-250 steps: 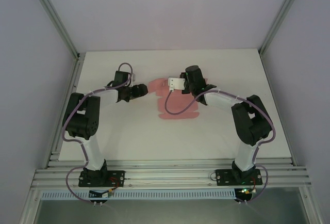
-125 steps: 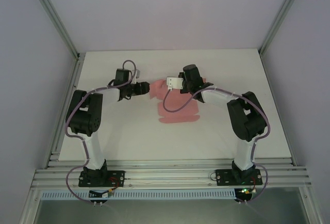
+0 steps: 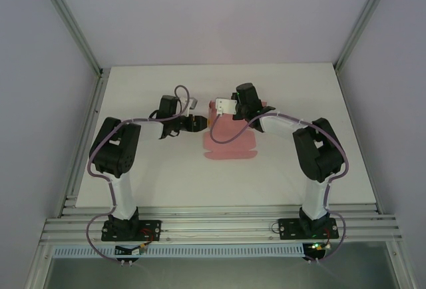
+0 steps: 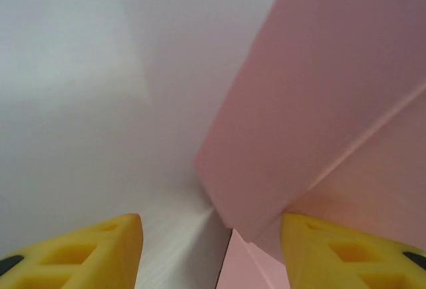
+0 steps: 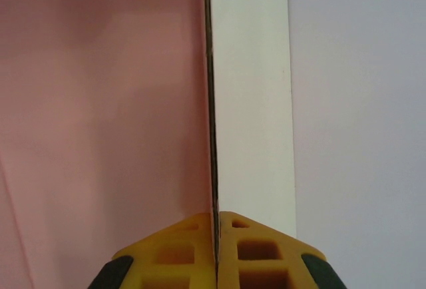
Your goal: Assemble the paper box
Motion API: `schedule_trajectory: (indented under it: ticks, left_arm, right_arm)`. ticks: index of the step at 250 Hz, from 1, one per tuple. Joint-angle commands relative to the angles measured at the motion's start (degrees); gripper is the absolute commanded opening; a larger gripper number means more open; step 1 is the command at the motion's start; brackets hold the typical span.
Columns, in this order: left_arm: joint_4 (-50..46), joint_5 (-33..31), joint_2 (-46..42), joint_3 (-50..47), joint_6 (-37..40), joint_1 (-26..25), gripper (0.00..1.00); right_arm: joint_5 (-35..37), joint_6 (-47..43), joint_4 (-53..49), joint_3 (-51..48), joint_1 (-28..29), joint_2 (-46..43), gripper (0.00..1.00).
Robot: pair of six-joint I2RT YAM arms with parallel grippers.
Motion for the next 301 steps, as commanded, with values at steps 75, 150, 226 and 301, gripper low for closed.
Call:
schedule_trajectory:
  ticks: [75,150,226,301]
  left_arm:
    - [4.4,3.8,-1.7,3.3,1.5,-1.5,0.56]
    - [5.1,1.6,-5.5,-2.2,3.0,-1.7,0.55]
    - [5.4,1.4,-11.4,-9.8,3.3,-3.9,0.54]
    - [6.0,-2.7,-12.9,-9.6,4.7,-3.9,0.54]
  right_arm:
    - [-0.4,2.1,-0.6,-0.7,0.6,0.3,0.0]
    - [1.1,-4.0,13.0,-9.9,3.0,-2.5,0.0]
    - [5.4,-5.4,23.4,-16.5,5.8,-5.2,0.0]
    - [1.3,-5.9,13.2,-12.6,4.9,-8.4,0.0]
